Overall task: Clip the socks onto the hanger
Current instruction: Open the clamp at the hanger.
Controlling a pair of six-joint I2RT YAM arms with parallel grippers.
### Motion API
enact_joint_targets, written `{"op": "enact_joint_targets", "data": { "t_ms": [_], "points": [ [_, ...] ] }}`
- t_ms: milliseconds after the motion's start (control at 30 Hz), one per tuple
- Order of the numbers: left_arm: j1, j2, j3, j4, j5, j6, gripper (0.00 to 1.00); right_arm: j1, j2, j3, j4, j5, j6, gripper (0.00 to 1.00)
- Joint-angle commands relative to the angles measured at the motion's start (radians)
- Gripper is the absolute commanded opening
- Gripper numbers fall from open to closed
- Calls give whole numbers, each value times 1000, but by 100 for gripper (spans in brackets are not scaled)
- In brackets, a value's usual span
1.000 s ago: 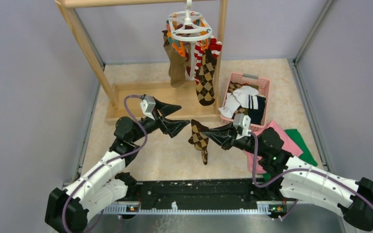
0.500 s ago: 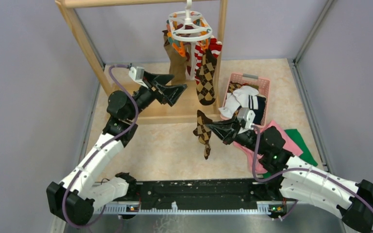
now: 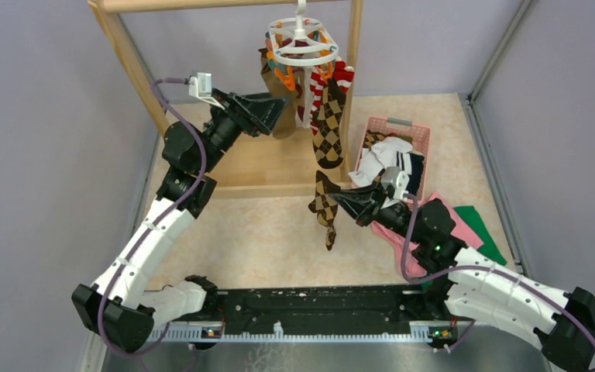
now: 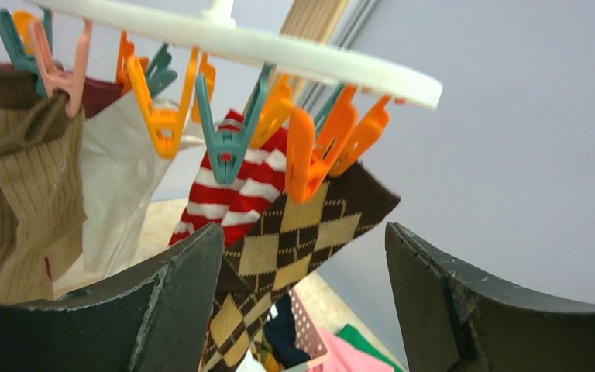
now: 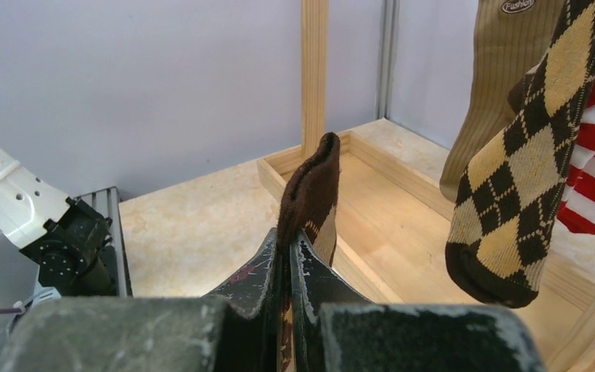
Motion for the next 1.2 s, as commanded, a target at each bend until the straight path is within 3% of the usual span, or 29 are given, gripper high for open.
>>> {"op": "enact_joint_targets", "data": {
  "t_ms": [0, 367, 900, 1167],
  "points": [
    [2, 28, 106, -68, -69, -37, 82, -13, 7, 34, 61, -24, 24, 0],
    [-28, 100, 269, -204, -133, -41, 82, -22, 17, 41, 64, -33, 33, 0],
    [-221, 198, 449, -315, -513, 164, 75, -33, -1, 38, 61, -40, 37, 0],
    [-228, 220, 470, -315, -545, 196, 67, -36, 0, 39, 64, -44, 42, 0]
  ]
}}
